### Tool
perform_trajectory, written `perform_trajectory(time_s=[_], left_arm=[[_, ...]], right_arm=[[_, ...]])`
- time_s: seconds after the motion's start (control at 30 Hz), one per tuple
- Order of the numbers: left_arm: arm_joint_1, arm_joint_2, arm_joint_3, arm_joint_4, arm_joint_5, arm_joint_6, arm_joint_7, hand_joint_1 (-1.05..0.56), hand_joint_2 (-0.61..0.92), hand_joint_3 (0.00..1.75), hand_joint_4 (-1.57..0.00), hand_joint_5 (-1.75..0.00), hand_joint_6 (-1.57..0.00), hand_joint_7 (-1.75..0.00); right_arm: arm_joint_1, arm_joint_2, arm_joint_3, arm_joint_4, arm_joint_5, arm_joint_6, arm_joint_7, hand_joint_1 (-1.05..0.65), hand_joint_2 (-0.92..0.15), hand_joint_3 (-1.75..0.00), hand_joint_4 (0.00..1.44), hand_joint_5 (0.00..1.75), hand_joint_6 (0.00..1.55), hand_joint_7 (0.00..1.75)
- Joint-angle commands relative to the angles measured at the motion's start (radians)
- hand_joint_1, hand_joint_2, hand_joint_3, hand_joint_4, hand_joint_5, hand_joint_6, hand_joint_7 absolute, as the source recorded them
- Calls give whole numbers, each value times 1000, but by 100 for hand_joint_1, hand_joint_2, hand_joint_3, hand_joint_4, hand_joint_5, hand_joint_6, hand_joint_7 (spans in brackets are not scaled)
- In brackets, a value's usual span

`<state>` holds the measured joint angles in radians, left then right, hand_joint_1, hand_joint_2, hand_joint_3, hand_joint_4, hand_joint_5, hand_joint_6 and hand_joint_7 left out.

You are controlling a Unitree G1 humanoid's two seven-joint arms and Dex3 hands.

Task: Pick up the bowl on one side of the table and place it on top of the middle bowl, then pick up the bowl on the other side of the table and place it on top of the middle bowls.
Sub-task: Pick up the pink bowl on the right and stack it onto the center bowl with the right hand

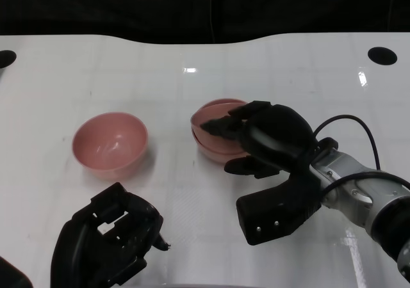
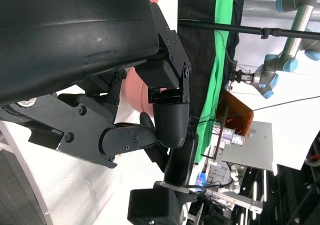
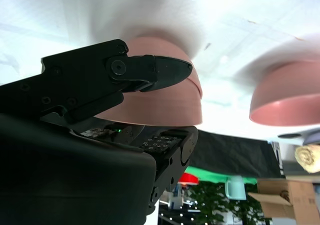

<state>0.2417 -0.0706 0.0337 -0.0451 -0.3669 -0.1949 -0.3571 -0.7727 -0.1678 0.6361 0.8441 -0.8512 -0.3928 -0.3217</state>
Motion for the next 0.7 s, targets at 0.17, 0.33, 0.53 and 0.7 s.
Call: perform_trajectory(time_s=[0.17,0.33,0.53,0.7], left_arm=[[-10,6,8,11,3,-11,4,-19,83,52,-78,-153,-80,-116],[-12,6,8,17,3,-14,0,-19,82,55,-78,-154,-80,-118],[-19,3,12,29,1,-22,-1,-19,79,59,-79,-154,-80,-120],[-19,-2,16,23,0,-11,12,-18,79,56,-82,-152,-83,-114]], right_arm=[[112,-86,-61,-233,43,12,66,-73,-92,-45,30,6,35,1],[213,-117,-112,-368,64,21,67,-71,-92,-41,29,7,34,0],[355,-157,-181,-515,115,-19,66,-66,-92,-39,27,7,28,0],[472,-183,-237,-606,190,-88,79,-64,-92,-39,31,11,30,1]])
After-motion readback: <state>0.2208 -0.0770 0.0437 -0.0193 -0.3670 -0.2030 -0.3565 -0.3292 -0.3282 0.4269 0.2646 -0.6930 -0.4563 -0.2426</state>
